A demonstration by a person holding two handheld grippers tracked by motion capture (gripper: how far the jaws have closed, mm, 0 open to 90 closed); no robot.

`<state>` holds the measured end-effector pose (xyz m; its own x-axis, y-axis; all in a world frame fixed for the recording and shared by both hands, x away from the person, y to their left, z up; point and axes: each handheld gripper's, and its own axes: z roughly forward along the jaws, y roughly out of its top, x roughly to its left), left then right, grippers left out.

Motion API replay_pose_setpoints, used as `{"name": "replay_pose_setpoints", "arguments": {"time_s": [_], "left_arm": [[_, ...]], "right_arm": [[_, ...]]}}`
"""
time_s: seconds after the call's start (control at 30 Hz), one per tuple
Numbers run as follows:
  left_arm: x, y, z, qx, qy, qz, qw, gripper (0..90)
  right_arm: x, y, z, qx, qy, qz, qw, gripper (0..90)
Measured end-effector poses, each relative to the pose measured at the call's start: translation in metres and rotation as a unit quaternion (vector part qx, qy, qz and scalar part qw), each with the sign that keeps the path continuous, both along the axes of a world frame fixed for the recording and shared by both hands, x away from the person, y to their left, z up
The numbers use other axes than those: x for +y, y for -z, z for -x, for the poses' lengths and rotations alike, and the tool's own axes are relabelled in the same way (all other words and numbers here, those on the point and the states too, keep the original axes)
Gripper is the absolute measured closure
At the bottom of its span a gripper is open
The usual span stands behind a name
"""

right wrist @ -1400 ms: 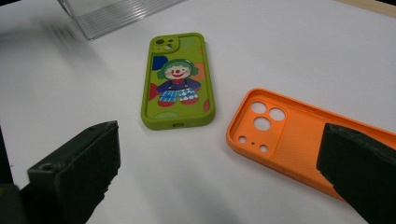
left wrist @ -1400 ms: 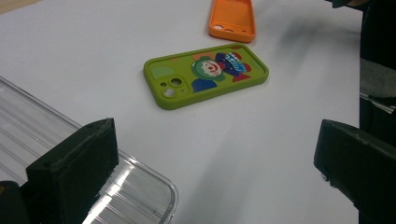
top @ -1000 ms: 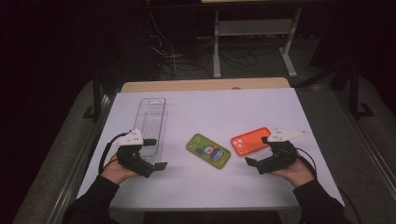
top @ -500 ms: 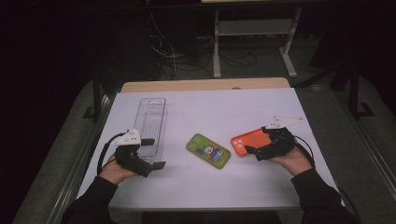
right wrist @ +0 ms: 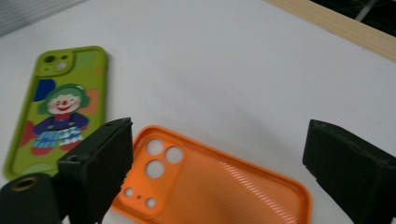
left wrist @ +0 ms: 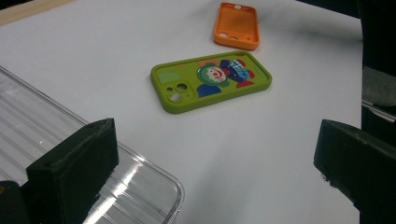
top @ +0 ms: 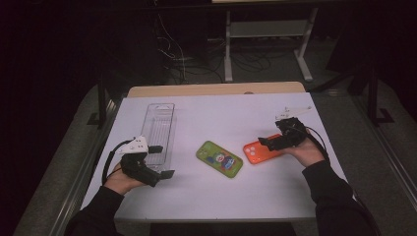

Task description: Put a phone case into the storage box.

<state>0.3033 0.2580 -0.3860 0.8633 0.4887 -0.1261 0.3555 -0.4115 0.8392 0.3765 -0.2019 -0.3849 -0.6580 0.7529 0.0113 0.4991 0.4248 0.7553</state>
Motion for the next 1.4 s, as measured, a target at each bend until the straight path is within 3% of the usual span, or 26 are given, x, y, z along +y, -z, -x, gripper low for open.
{"name": "replay_pose_setpoints", "arguments": {"time_s": [0.17,0.47,0.57,0.67,0.7,0.77,0.8,0.83,0.93,1.1,1.4], "left_arm": [[0.0,0.0,0.0,0.001,0.0,0.0,1.0,0.0],[0.0,0.001,-0.002,0.0,0.005,0.002,1.0,0.0],[-0.001,0.002,-0.003,-0.002,0.007,0.006,1.0,0.0],[-0.001,0.002,-0.004,-0.002,0.006,0.006,1.0,0.0],[-0.001,0.002,-0.004,-0.001,0.007,0.007,1.0,0.0],[-0.001,0.002,-0.004,0.0,0.009,0.004,1.0,0.0],[-0.001,0.002,-0.004,-0.001,0.009,0.003,1.0,0.0],[-0.002,0.002,-0.004,-0.002,0.01,0.002,0.9999,0.0],[-0.002,0.002,-0.004,-0.001,0.01,0.0,0.9999,0.0],[-0.001,0.002,-0.003,-0.002,0.003,0.002,1.0,0.0],[0.0,0.002,-0.002,-0.002,0.0,-0.002,1.0,0.0]], "right_arm": [[0.0,0.002,-0.018,0.015,0.007,0.005,0.9999,13.0],[-0.006,0.004,-0.038,0.054,0.044,0.01,0.9975,23.4],[-0.008,0.009,-0.048,0.061,0.046,0.036,0.9964,35.3],[-0.009,0.012,-0.051,0.069,0.052,0.04,0.9954,40.6],[-0.01,0.015,-0.057,0.07,0.048,0.054,0.9949,48.2],[-0.011,0.016,-0.058,0.074,0.047,0.054,0.9947,51.3],[-0.011,0.018,-0.061,0.087,0.049,0.058,0.9933,59.5],[-0.011,0.018,-0.061,0.087,0.049,0.058,0.9933,59.5],[-0.012,0.021,-0.066,0.087,0.047,0.082,0.9917,71.9],[-0.017,0.03,-0.074,0.111,0.049,0.087,0.9888,87.4],[-0.024,0.04,-0.079,0.129,0.047,0.101,0.9854,88.2]]}}
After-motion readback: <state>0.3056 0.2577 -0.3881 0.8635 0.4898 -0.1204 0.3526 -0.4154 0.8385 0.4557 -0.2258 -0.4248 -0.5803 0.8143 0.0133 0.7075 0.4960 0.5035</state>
